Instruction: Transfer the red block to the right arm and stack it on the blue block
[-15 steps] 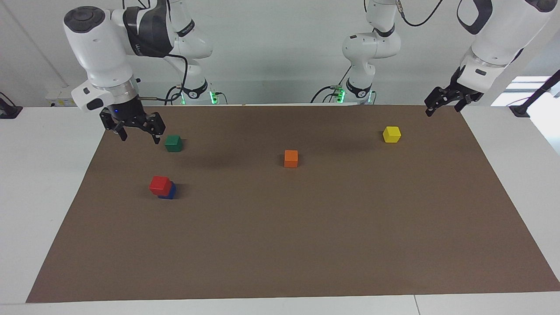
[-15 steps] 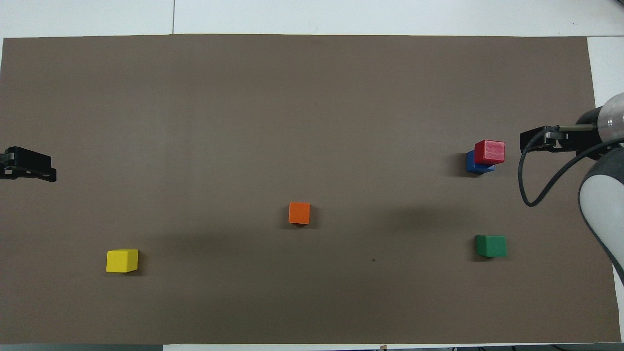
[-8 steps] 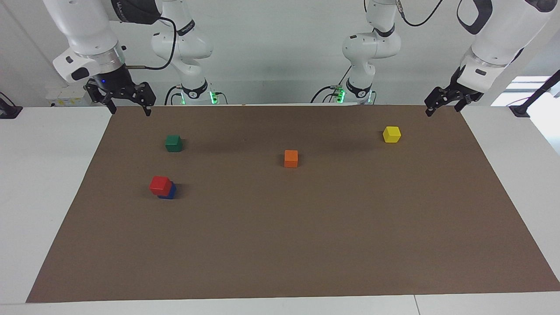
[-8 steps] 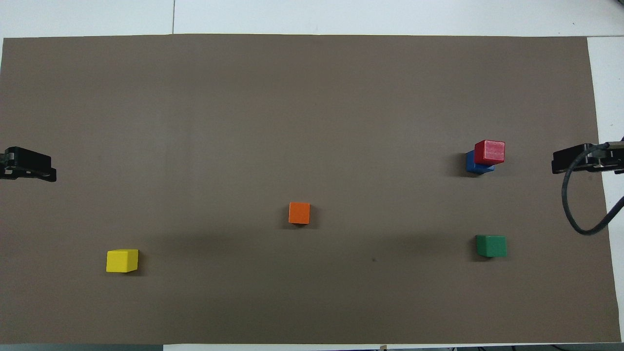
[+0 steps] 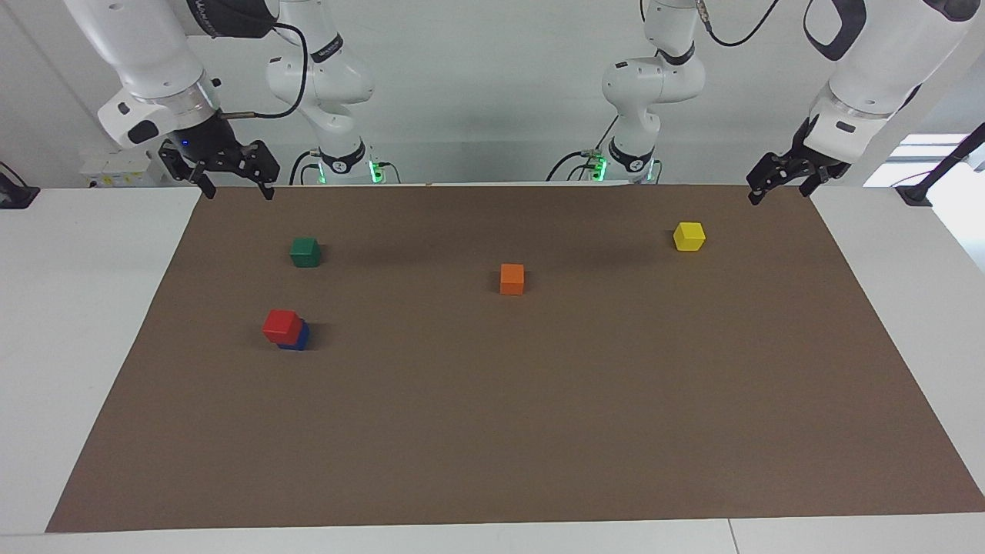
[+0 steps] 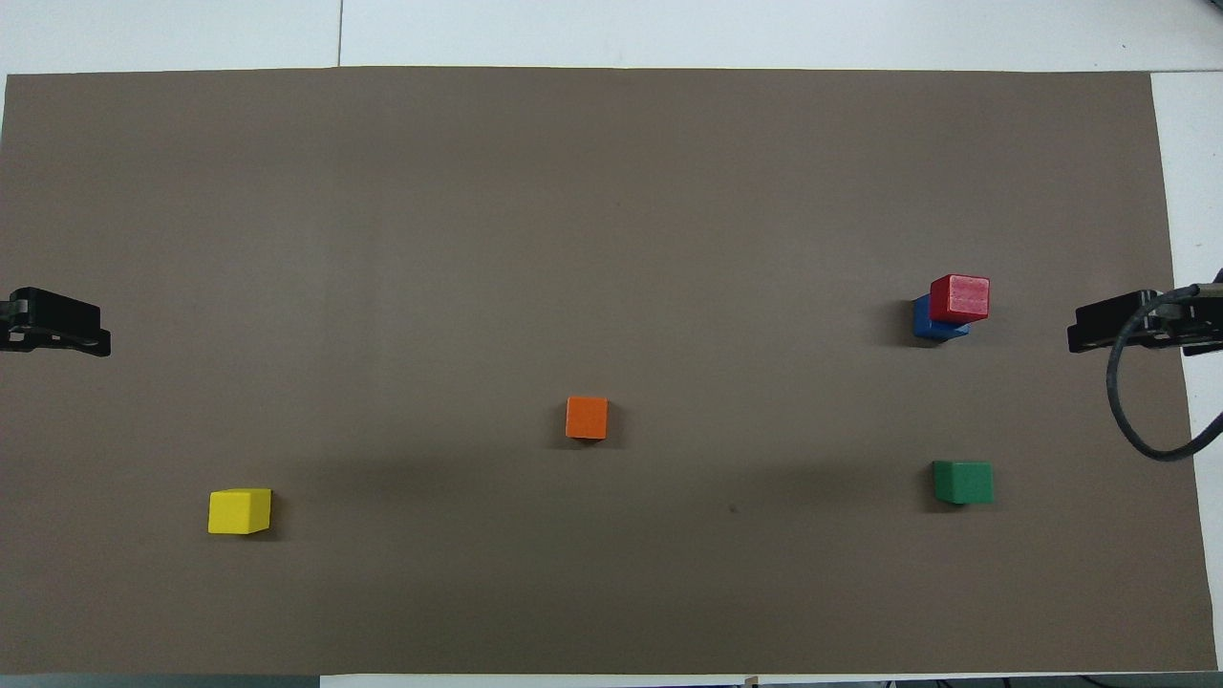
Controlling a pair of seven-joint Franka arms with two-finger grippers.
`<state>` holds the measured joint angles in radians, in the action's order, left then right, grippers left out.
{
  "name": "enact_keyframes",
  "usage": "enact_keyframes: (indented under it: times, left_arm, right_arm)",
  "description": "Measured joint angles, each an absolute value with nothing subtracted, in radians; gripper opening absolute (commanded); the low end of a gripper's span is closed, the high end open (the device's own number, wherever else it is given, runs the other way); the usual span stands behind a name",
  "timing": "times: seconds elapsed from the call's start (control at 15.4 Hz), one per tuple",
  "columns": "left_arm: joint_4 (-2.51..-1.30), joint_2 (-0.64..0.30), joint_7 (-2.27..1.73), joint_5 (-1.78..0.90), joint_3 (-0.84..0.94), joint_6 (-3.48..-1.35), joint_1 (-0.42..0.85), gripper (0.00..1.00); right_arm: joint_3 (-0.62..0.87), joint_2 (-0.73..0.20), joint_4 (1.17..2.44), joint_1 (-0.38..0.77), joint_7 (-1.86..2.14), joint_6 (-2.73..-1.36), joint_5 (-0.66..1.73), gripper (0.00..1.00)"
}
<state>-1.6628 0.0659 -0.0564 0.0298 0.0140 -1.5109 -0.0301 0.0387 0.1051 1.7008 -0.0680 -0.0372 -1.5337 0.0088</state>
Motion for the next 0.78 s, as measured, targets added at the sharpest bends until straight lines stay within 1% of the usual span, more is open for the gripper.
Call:
enact_keyframes:
  times: [0.46,0.78]
  left_arm:
    - [-1.663,0.066,-0.056,0.030,0.014,-1.511,-0.030,1.00]
    - [-1.663,0.066,-0.056,0.030,0.014,-1.511,-0.030,1.00]
  right_arm:
    - [0.039,0.105,1.703,-0.071,-0.038,-1.535,0.010,1.00]
    - [0.039,0.104,1.708,-0.072,-0.038,-1.571,0.010,1.00]
